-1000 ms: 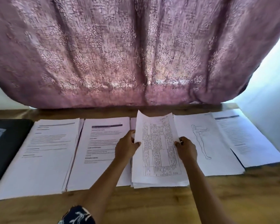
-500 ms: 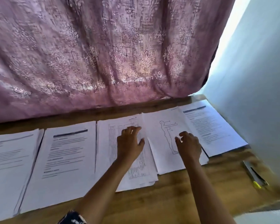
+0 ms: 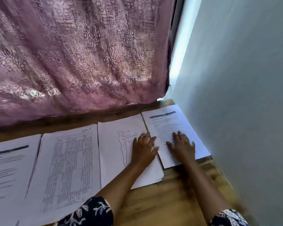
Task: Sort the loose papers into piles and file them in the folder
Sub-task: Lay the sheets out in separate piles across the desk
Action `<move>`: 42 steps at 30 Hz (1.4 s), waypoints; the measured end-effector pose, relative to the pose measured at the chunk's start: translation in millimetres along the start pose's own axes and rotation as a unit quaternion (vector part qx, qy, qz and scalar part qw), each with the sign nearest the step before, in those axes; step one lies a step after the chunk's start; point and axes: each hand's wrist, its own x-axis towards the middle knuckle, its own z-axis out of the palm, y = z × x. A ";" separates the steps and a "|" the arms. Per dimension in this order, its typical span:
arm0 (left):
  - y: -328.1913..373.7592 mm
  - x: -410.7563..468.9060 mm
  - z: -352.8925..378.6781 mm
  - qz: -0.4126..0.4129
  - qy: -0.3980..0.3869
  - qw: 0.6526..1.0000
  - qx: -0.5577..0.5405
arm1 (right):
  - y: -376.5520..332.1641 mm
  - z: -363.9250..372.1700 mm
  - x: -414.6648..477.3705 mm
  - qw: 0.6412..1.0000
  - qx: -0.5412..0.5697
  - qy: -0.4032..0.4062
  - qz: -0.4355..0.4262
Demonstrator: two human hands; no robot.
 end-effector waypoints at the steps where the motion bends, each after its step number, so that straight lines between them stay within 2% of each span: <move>1: -0.3 -0.6 3.9 -0.004 -0.007 1.000 0.008 | -0.1 0.0 -0.1 1.000 -0.004 0.003 0.001; 4: -2.7 -2.3 9.7 -0.014 -0.012 0.999 0.034 | -3.8 -0.9 -1.8 1.000 -0.022 0.013 -0.010; 6: -2.7 -2.1 11.2 -0.014 -0.006 0.999 0.039 | -5.5 -1.3 -1.7 0.998 -0.025 0.011 -0.056; 8: -2.6 -1.8 12.0 -0.007 0.001 0.999 0.046 | -4.2 1.5 0.3 0.995 -0.013 -0.023 -0.096; 11: -3.0 -2.2 13.0 -0.001 0.013 0.999 0.046 | 3.2 9.8 1.1 0.992 0.017 -0.065 -0.106; 23: -7.5 0.1 16.2 0.008 0.029 0.997 0.065 | 3.5 -0.3 0.7 0.992 0.081 0.049 -0.084; 26: -10.7 1.2 19.8 0.012 0.048 0.997 0.061 | 12.2 -10.7 10.3 0.989 0.127 0.042 -0.061; 27: -10.4 1.0 20.0 0.010 0.047 0.998 0.049 | 16.1 -15.9 13.4 0.984 0.169 0.031 -0.050; 29: -8.2 2.8 14.6 -0.016 -0.002 1.000 0.009 | 24.6 -25.0 17.1 0.959 0.280 0.002 -0.036; 33: 11.2 22.1 -9.8 -0.092 -0.016 0.993 -0.076 | 35.1 -33.8 16.0 0.880 0.468 -0.072 -0.025; 35: 23.6 41.1 -19.7 -0.149 -0.055 0.966 -0.203 | 38.1 -32.2 16.9 0.861 0.502 -0.079 -0.033; 37: 33.2 57.5 -24.7 -0.206 -0.083 0.910 -0.351 | 38.9 -32.5 14.6 0.852 0.515 -0.087 -0.033; 39: 40.0 66.0 -23.7 -0.239 -0.078 0.876 -0.411 | 39.8 -30.9 12.6 0.846 0.526 -0.086 -0.038; 42: 45.9 73.1 -16.2 -0.236 -0.049 0.904 -0.353 | 44.4 -27.0 14.7 0.849 0.519 -0.084 -0.043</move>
